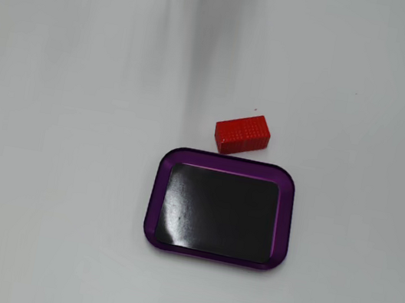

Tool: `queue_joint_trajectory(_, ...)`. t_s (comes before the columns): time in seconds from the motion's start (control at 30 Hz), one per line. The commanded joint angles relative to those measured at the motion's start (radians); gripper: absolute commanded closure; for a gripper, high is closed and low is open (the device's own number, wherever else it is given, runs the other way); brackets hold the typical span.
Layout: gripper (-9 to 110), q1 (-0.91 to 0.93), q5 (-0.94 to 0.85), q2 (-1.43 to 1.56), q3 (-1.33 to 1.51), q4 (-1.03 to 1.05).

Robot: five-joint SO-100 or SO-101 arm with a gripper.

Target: Remove the cube from the box.

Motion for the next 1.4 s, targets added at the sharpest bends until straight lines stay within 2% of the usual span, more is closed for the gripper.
queue_joint_trajectory(0.0,82,0.006,0.009,0.069,0.143,0.026)
queue_joint_trajectory(0.27,84,-0.008,0.069,0.002,0.155,0.110)
queue_joint_trajectory(0.33,88,-0.008,0.091,0.002,0.153,0.120)
queue_joint_trajectory(0.43,103,-0.008,0.098,0.002,0.153,0.123)
queue_joint_trajectory(1.37,102,0.002,0.086,0.031,0.153,0.183)
